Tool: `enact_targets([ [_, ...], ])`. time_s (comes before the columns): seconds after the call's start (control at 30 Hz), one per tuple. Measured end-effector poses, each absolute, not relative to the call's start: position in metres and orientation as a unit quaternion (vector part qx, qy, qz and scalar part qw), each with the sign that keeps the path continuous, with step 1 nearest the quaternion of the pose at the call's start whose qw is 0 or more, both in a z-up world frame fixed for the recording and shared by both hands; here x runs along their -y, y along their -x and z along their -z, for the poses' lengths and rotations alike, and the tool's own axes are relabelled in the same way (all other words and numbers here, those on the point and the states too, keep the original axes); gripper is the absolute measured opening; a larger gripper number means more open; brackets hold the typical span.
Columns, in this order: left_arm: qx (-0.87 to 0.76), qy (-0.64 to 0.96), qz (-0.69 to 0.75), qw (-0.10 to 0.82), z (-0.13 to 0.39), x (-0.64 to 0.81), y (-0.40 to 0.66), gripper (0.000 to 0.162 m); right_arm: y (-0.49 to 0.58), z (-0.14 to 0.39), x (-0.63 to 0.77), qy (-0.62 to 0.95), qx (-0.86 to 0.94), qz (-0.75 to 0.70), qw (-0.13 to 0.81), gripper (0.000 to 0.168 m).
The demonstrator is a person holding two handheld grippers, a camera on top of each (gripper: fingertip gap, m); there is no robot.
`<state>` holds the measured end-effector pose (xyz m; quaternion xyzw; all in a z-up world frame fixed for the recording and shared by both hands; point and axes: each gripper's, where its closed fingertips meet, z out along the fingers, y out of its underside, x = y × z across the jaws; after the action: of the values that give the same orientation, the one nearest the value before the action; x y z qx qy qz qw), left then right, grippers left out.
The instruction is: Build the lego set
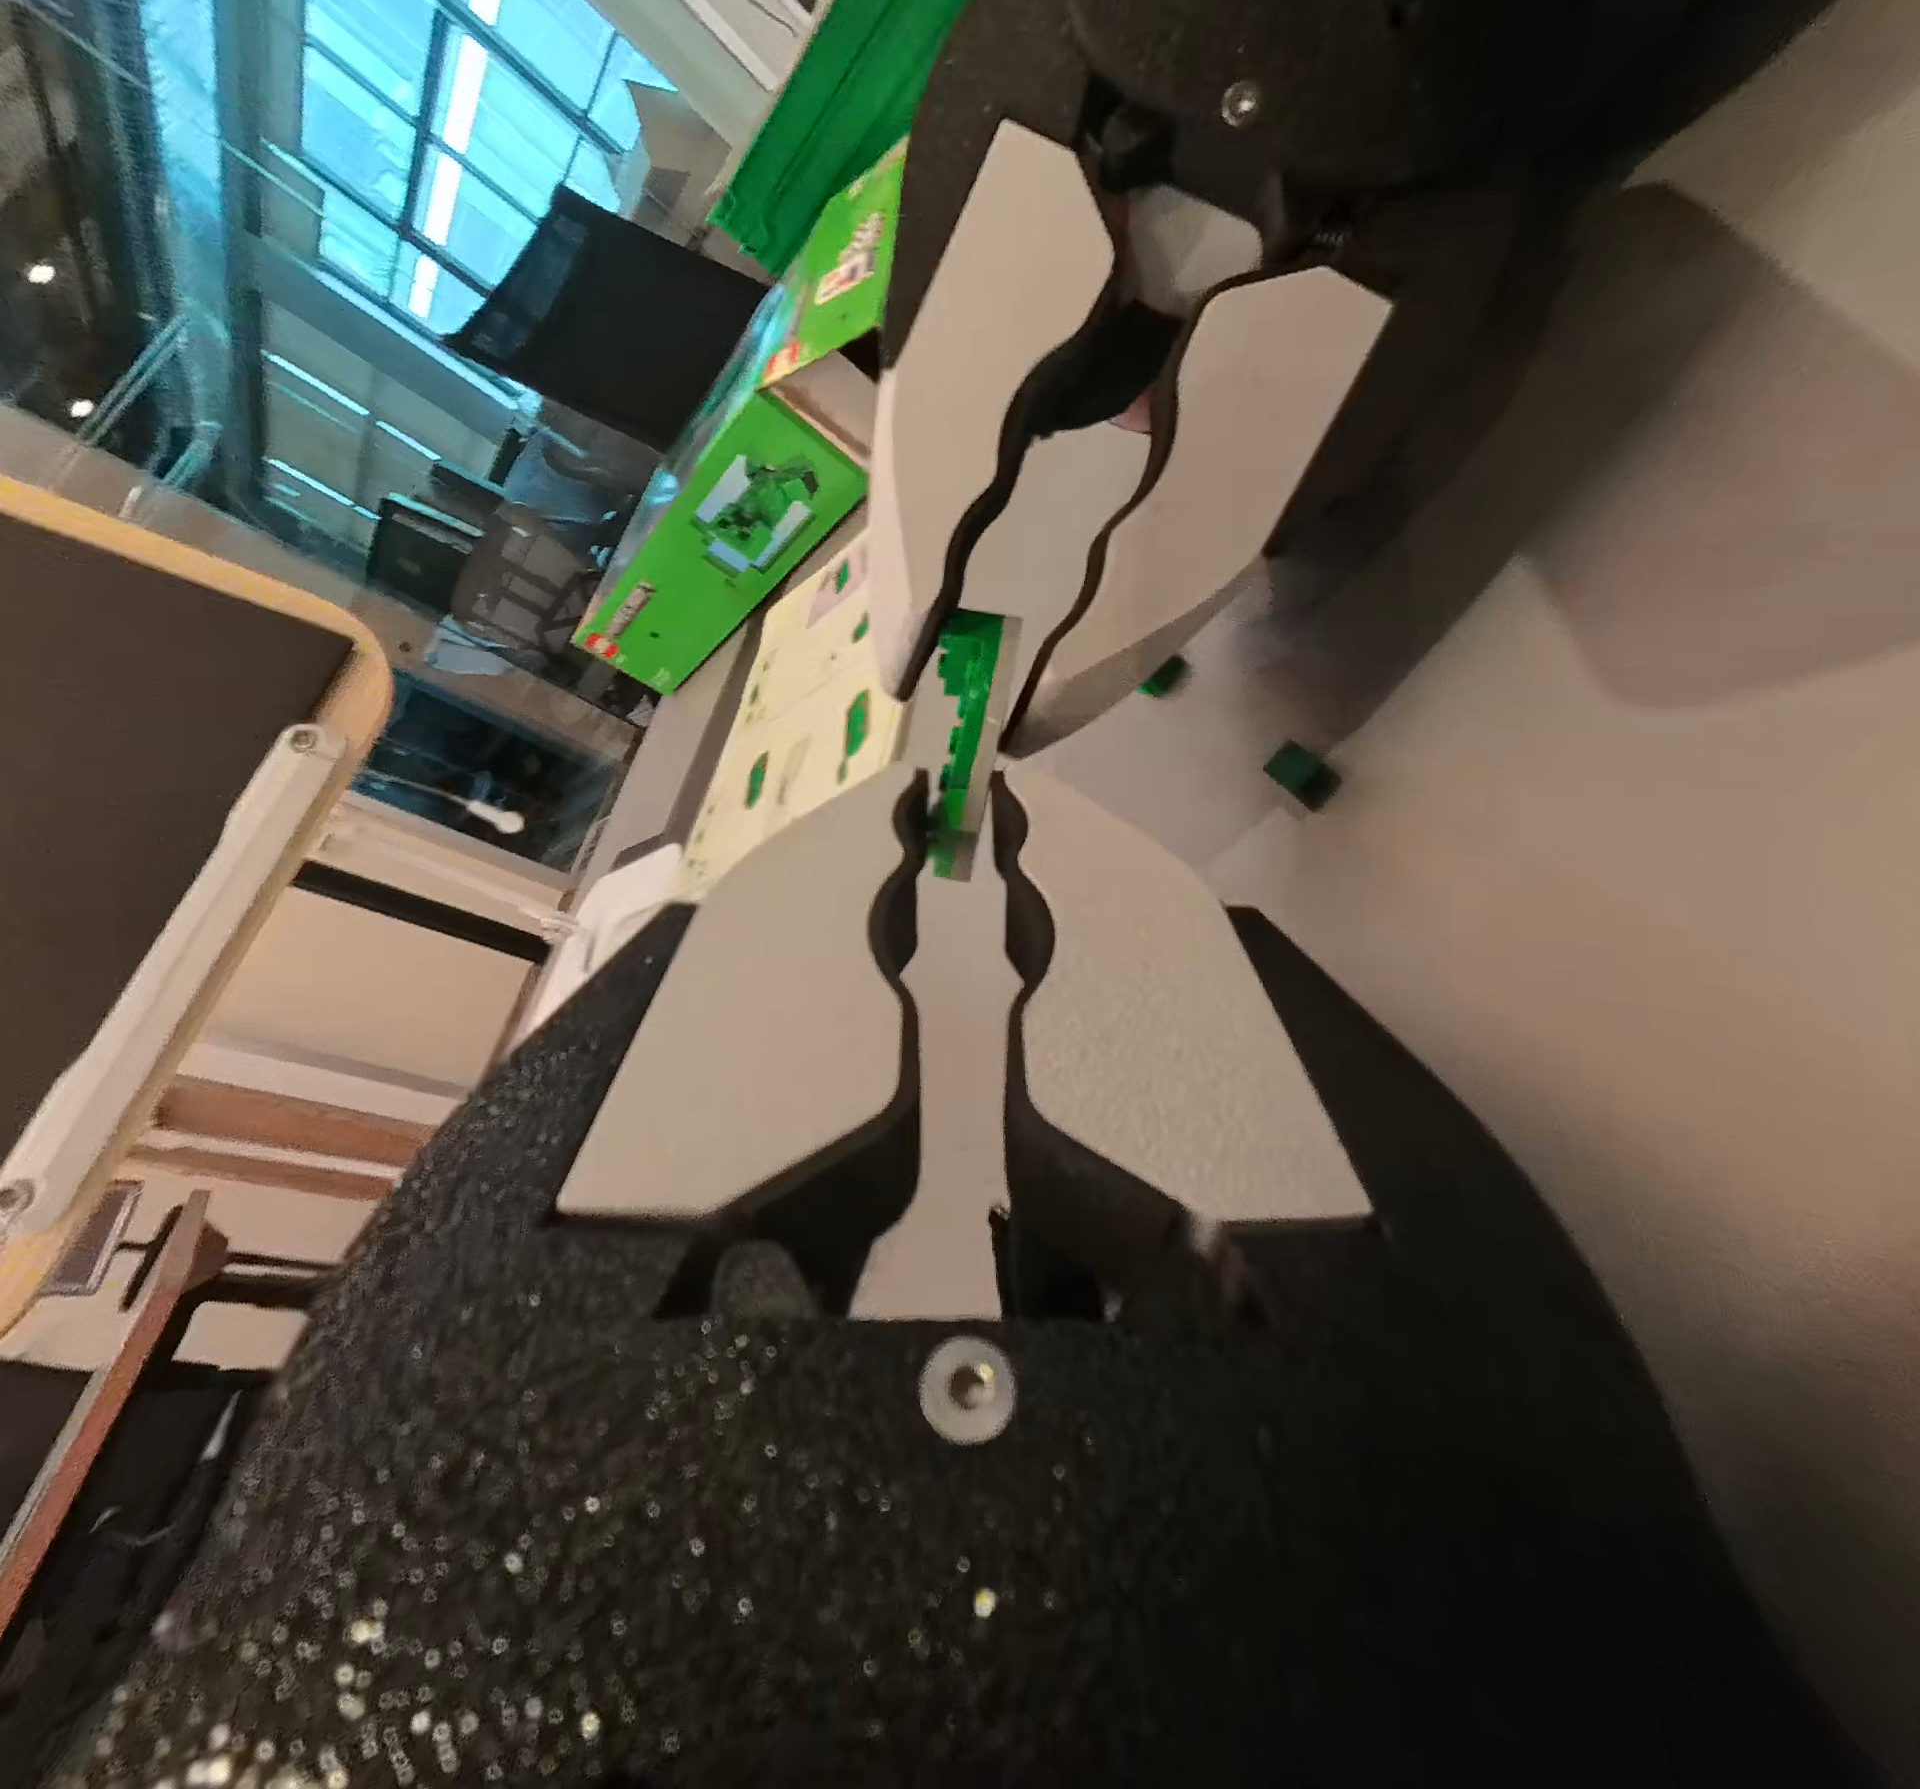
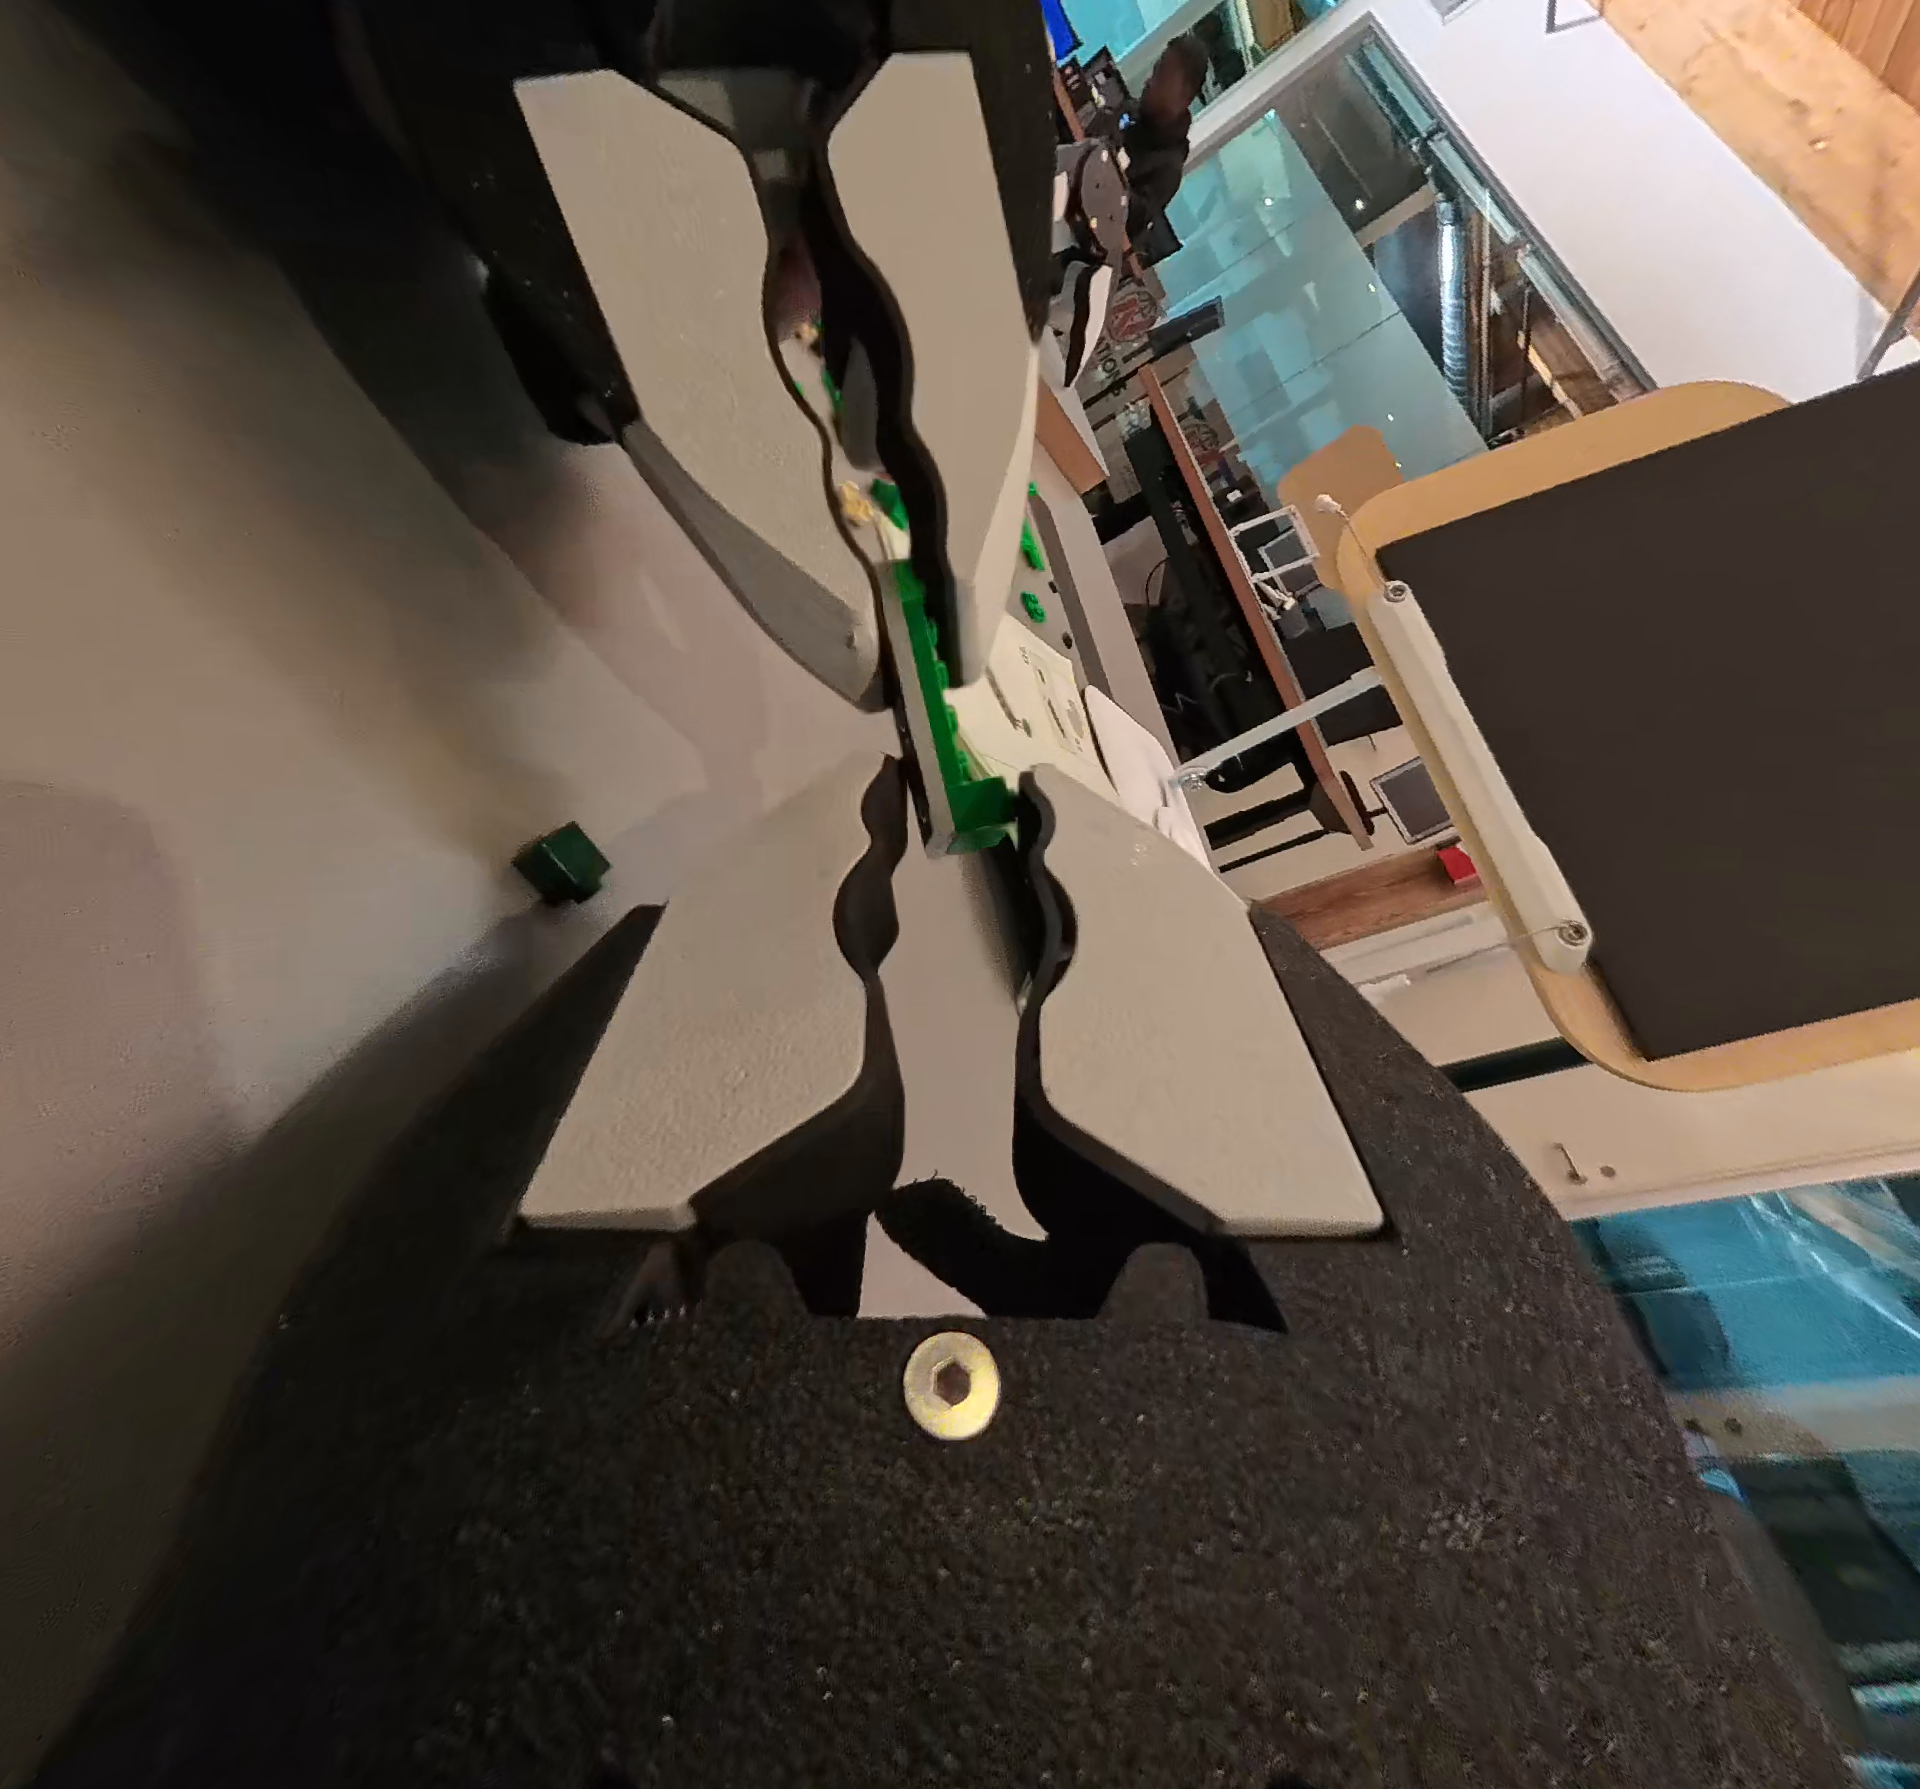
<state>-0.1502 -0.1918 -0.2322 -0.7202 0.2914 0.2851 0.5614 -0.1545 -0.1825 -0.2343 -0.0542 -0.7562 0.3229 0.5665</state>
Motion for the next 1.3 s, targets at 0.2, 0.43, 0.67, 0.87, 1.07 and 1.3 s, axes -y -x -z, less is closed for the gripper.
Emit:
enact_targets([
  [0.2, -0.258, 0.688, -0.328, 0.594, 0.212, 0.193, 0.155, 0.034, 0.155, 0.225, 0.177, 0.087, 0.741, -0.360, 0.559, 0.017],
  [0.43, -0.151, 0.682, -0.163, 0.697, 0.191, 0.200, 0.160, 0.052, 0.155, 0.219, 0.174, 0.109, 0.730, -0.389, 0.552, 0.015],
  [0.67, -0.189, 0.688, -0.139, 0.686, 0.200, 0.197, 0.147, 0.038, 0.151, 0.217, 0.180, 0.116, 0.730, -0.434, 0.515, 0.015],
  [0.87, -0.171, 0.704, -0.091, 0.683, 0.203, 0.194, 0.141, 0.037, 0.151, 0.214, 0.182, 0.104, 0.725, -0.420, 0.536, 0.015],
  [1.07, -0.193, 0.669, -0.116, 0.709, 0.192, 0.197, 0.134, 0.021, 0.148, 0.210, 0.192, 0.103, 0.719, -0.443, 0.525, 0.016],
  [1.3, -0.208, 0.662, -0.145, 0.705, 0.192, 0.198, 0.134, 0.013, 0.148, 0.213, 0.194, 0.103, 0.721, -0.451, 0.516, 0.016],
])
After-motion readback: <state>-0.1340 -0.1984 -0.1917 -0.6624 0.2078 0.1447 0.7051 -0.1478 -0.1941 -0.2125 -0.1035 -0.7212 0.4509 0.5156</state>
